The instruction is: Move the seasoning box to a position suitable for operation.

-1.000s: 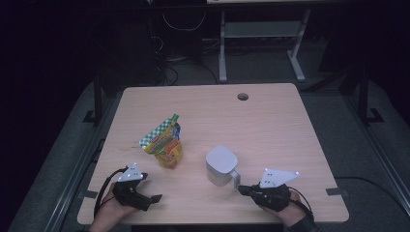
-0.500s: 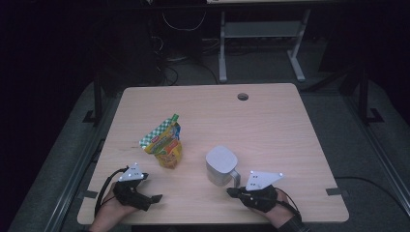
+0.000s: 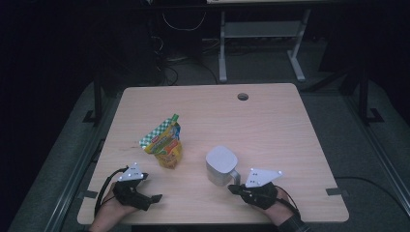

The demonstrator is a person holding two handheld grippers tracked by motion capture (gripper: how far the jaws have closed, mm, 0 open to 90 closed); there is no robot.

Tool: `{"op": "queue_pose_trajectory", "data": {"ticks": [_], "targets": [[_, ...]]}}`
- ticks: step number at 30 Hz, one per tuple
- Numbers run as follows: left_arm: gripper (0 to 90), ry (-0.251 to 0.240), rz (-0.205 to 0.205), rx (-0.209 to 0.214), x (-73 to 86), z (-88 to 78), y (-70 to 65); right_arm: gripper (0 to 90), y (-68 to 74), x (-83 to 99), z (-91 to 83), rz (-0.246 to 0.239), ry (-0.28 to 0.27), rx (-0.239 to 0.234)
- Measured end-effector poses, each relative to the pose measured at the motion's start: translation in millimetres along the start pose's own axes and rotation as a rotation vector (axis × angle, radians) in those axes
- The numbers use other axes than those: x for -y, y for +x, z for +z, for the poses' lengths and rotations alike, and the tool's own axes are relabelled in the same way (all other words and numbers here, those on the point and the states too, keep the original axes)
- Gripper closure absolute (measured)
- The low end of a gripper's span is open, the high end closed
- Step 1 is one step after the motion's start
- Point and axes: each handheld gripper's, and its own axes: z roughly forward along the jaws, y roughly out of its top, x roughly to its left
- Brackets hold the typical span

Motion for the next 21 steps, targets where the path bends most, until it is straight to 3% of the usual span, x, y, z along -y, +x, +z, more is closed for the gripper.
{"op": "queue_pose_trajectory", "data": {"ticks": [21], "targets": [[0.0, 0.003, 0.003, 0.000, -0.3, -0.1, -1.5, 89.5, -19.9, 5.6, -8.8, 0.043, -0.020, 0.063]]}}
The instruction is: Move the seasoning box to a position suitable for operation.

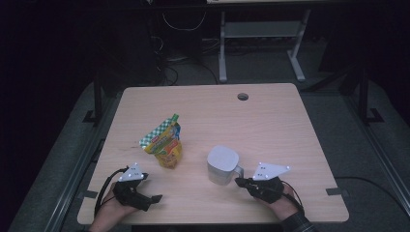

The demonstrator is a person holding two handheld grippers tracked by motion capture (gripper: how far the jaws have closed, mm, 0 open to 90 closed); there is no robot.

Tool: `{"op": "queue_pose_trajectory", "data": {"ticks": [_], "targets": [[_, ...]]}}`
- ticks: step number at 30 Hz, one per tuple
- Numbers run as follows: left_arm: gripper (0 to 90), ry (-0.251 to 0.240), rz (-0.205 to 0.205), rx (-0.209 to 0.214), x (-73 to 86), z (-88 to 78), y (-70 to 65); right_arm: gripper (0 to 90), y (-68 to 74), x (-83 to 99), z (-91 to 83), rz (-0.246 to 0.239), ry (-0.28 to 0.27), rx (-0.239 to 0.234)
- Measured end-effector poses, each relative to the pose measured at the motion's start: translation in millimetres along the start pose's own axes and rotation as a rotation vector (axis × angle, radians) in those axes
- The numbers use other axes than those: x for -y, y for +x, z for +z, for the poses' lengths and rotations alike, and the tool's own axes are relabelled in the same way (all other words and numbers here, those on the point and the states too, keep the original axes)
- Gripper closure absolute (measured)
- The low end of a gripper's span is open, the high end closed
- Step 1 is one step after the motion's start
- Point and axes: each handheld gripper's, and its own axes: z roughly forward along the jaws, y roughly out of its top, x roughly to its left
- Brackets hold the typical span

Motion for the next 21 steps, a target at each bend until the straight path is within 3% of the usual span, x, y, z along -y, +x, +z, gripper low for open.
{"op": "queue_pose_trajectory", "data": {"ticks": [11, 21], "targets": [[0.0, 0.003, 0.010, -0.001, -0.4, 0.1, 0.5, 89.6, -17.4, -2.4, -4.2, 0.010, -0.022, 0.043], [0.0, -0.001, 0.002, 0.001, -0.6, 0.8, -0.2, 89.6, -35.9, -3.6, -6.0, 0.032, -0.039, 0.039]]}}
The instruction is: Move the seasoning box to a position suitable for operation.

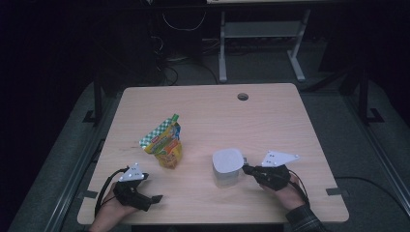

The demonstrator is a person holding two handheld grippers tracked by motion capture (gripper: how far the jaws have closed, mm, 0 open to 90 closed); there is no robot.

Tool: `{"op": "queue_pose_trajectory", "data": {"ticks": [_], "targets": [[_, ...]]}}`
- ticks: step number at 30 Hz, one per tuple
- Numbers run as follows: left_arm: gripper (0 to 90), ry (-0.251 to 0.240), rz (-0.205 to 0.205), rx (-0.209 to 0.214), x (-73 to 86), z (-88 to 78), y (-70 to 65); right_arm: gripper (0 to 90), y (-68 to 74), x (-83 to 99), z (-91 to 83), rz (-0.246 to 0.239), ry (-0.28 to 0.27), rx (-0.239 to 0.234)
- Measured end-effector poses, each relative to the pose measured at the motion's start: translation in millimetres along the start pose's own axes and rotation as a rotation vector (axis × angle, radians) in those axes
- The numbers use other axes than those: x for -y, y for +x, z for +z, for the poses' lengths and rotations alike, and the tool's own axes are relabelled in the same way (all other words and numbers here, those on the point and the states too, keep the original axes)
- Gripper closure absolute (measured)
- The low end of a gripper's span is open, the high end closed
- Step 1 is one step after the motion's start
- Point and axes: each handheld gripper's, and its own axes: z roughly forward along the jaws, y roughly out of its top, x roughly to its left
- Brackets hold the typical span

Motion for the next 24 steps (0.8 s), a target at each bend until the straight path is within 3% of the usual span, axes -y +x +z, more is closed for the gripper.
{"op": "queue_pose_trajectory", "data": {"ticks": [11, 16, 24], "targets": [[0.0, 0.009, 0.008, 0.001, 0.1, -1.0, 0.7, 89.6, -6.3, -2.7, -0.5, 0.000, -0.002, 0.010], [0.0, -0.001, 0.008, 0.000, 0.2, -1.7, 0.1, 89.6, -6.8, -1.5, -9.4, 0.012, -0.007, 0.002], [0.0, 0.003, 0.013, 0.002, 0.0, -1.6, 0.0, 89.7, -13.3, 5.5, -28.4, 0.028, -0.018, 0.057]]}}
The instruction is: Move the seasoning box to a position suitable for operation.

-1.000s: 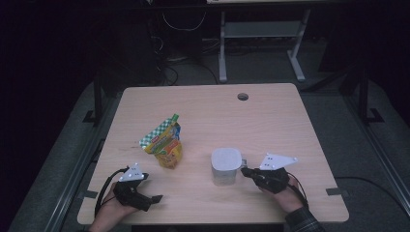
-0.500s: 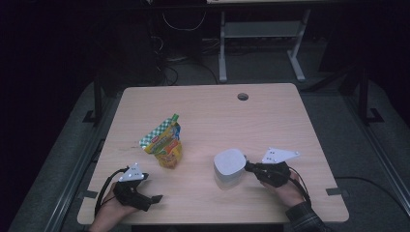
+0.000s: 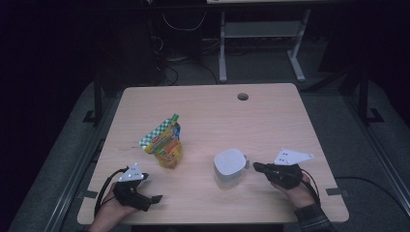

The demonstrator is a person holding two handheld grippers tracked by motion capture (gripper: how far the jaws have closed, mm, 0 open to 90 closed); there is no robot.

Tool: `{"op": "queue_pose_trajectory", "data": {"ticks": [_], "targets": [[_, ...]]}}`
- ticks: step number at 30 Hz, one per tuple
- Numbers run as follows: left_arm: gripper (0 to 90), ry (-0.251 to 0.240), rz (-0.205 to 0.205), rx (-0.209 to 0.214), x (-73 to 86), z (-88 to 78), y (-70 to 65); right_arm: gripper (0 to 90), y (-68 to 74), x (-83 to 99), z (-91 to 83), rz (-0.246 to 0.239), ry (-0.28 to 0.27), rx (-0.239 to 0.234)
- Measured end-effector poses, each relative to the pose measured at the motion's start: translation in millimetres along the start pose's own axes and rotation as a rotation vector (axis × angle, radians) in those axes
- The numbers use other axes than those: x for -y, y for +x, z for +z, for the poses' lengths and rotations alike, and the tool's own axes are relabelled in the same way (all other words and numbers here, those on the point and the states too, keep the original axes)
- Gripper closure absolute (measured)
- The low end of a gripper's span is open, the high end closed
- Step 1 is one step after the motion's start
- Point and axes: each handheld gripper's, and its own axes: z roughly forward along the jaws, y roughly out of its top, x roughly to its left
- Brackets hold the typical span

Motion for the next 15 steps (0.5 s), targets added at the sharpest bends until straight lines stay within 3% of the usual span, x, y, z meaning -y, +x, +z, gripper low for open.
{"op": "queue_pose_trajectory", "data": {"ticks": [15], "targets": [[0.0, -0.005, -0.014, 0.003, -0.3, 1.8, -0.3, 89.6, -10.9, -21.3, -10.9, 0.055, -0.057, -0.012]]}}
